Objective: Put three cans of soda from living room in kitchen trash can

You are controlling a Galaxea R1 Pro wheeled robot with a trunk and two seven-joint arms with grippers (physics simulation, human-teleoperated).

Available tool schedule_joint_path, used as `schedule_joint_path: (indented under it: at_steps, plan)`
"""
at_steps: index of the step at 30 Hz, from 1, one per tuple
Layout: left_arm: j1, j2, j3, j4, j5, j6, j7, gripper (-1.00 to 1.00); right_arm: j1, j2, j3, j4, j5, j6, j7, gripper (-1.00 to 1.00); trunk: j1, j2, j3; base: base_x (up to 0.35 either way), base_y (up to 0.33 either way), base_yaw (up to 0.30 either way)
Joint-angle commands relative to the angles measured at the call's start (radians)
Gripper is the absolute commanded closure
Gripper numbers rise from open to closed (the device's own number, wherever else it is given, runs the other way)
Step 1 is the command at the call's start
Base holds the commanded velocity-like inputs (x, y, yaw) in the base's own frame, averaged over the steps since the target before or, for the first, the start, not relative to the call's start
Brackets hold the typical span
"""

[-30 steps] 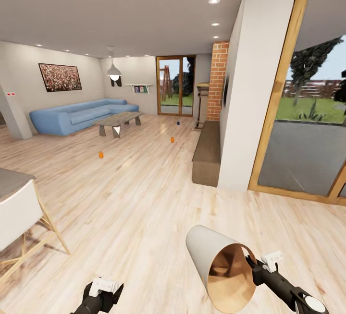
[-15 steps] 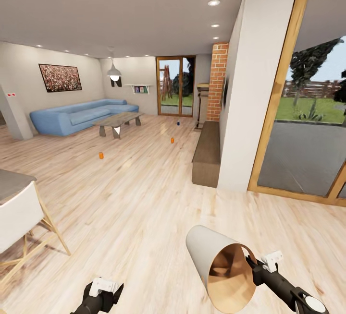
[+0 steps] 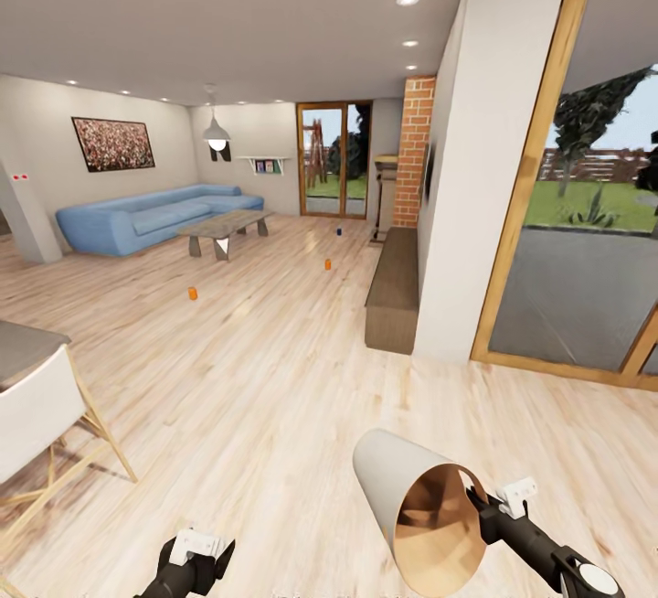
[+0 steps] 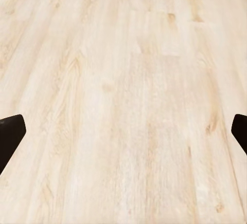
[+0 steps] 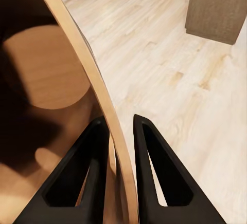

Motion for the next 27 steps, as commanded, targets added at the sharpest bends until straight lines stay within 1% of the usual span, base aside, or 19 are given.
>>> schedule_joint_path:
  at_steps: [1, 2, 8, 12, 27]
  plan:
    - [0.0, 0.0, 0.0, 0.0, 0.0, -0.001, 0.0, -1.0, -0.001, 0.0, -0.001, -0.001, -0.009, 0.003, 0.011, 1.0, -0.004, 0.007, 0.002, 0.0, 0.0, 0.0]
    - [0.0, 0.0, 0.0, 0.0, 0.0, -0.002, 0.0, -1.0, -0.001, 0.0, -0.002, -0.001, -0.009, 0.003, 0.01, 1.0, -0.008, 0.014, 0.003, 0.0, 0.0, 0.0]
    - [0.0, 0.001, -0.002, 0.0, 0.003, -0.007, -0.001, -1.0, -0.001, 0.0, -0.004, -0.001, -0.009, 0.002, 0.011, 1.0, -0.008, 0.014, 0.001, 0.012, 0.0, 0.0]
    - [0.0, 0.001, -0.002, 0.0, 0.003, -0.007, -0.003, -1.0, -0.001, 0.0, -0.005, -0.001, -0.009, 0.001, 0.011, 1.0, -0.008, 0.014, 0.0, 0.13, 0.0, 0.0]
    - [0.0, 0.002, -0.002, 0.0, 0.002, -0.006, -0.006, -1.0, -0.001, 0.0, -0.007, -0.001, -0.009, 0.001, 0.012, 1.0, -0.008, 0.014, 0.0, 0.306, 0.0, 0.0]
